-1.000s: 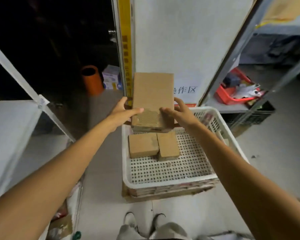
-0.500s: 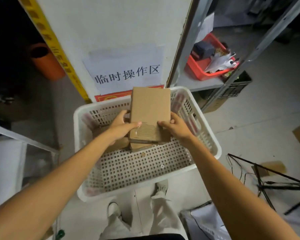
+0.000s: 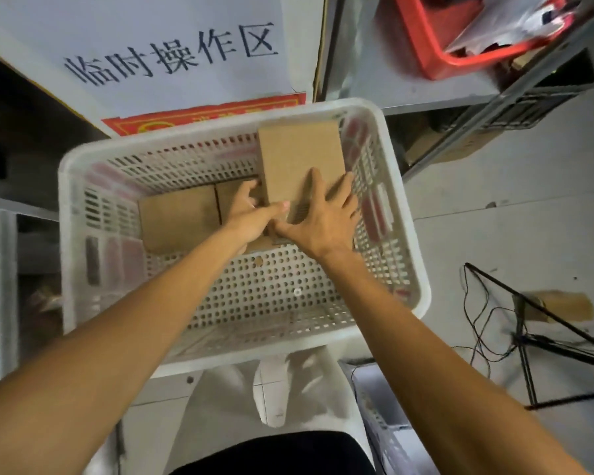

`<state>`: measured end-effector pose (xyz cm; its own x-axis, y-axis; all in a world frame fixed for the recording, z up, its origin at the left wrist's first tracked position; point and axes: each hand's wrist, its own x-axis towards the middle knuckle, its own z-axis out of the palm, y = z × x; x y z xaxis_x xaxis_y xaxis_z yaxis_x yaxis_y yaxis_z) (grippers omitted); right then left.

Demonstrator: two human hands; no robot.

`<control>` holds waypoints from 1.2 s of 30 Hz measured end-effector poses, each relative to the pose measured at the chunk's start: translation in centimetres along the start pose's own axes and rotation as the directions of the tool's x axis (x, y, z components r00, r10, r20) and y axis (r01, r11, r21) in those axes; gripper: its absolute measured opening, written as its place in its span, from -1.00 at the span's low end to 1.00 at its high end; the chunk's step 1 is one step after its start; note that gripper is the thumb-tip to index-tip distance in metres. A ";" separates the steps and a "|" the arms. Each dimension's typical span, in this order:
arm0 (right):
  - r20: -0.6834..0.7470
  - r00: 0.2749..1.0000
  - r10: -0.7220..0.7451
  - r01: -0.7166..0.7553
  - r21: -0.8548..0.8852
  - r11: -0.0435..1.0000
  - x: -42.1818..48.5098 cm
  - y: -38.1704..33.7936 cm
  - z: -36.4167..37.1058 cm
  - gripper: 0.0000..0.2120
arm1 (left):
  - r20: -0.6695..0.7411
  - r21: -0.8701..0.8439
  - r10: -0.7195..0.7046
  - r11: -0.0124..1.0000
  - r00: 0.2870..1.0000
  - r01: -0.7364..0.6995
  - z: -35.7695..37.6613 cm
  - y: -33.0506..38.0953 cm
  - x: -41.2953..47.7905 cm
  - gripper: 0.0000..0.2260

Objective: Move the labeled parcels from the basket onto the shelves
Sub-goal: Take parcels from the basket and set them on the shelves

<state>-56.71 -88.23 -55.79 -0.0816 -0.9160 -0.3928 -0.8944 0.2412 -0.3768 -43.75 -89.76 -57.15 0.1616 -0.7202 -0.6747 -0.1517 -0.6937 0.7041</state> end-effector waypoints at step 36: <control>0.240 0.968 0.076 -0.073 -0.023 0.997 13.1 8.8 16.5 0.01 | 0.348 0.923 -0.115 0.214 0.930 -0.319 1.1 -9.9 16.7 -0.33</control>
<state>-58.36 -92.79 -78.05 -0.0417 -0.7912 -0.6101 -0.8960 0.2998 -0.3276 -40.62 -94.95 -75.69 -0.1718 -0.5939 -0.7860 -0.9843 0.0712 0.1614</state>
